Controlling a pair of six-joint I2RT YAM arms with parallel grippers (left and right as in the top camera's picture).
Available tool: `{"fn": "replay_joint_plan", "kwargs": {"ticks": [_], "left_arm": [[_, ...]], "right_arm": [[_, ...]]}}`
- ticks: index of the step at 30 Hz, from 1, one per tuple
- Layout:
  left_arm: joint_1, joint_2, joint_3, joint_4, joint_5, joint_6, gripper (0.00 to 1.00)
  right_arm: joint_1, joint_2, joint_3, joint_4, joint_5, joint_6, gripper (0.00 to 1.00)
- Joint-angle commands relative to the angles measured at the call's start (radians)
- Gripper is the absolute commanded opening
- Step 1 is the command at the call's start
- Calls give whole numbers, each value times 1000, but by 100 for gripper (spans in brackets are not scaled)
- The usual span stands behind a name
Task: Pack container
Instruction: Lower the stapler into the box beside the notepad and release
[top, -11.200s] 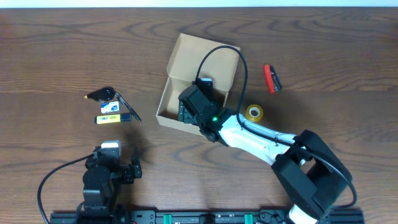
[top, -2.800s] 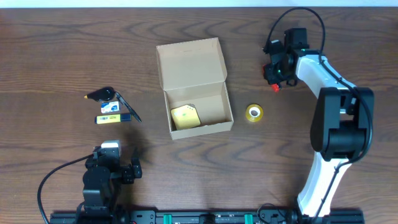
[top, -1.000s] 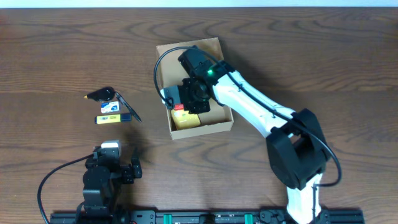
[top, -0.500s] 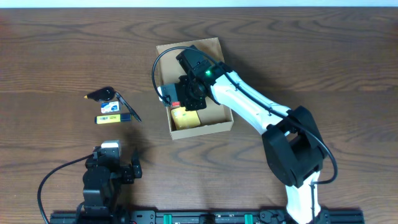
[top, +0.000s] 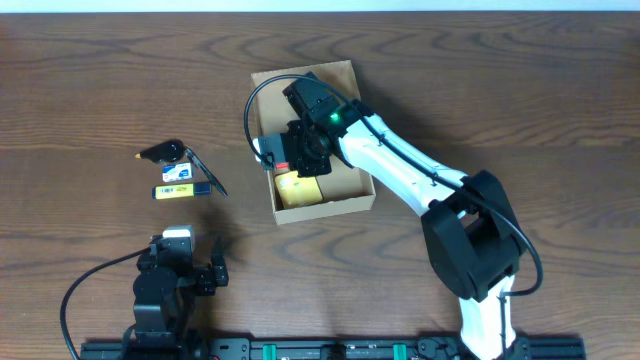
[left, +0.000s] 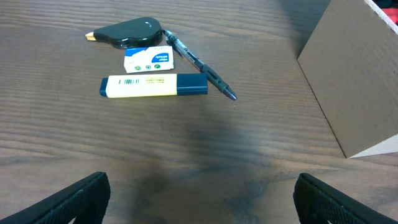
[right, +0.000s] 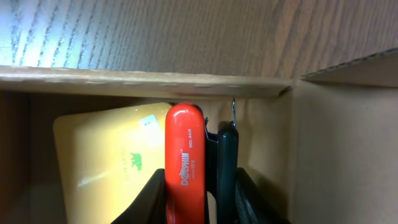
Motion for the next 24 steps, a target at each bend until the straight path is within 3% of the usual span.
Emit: {"fn": "replay_joint_plan", "kwargs": {"ticks": [1, 15, 20, 24], "left_arm": [[-4, -6, -7, -2, -5, 6, 95], [-4, -6, -7, -2, -5, 6, 95], [-4, -6, -7, -2, -4, 6, 95], [-4, -6, -7, -2, -4, 6, 95]], "right_arm": [[8, 14, -1, 14, 19, -10, 1], [7, 14, -1, 37, 26, -1, 1], [8, 14, -1, 44, 25, 37, 18], [8, 14, -1, 45, 25, 37, 25]]}}
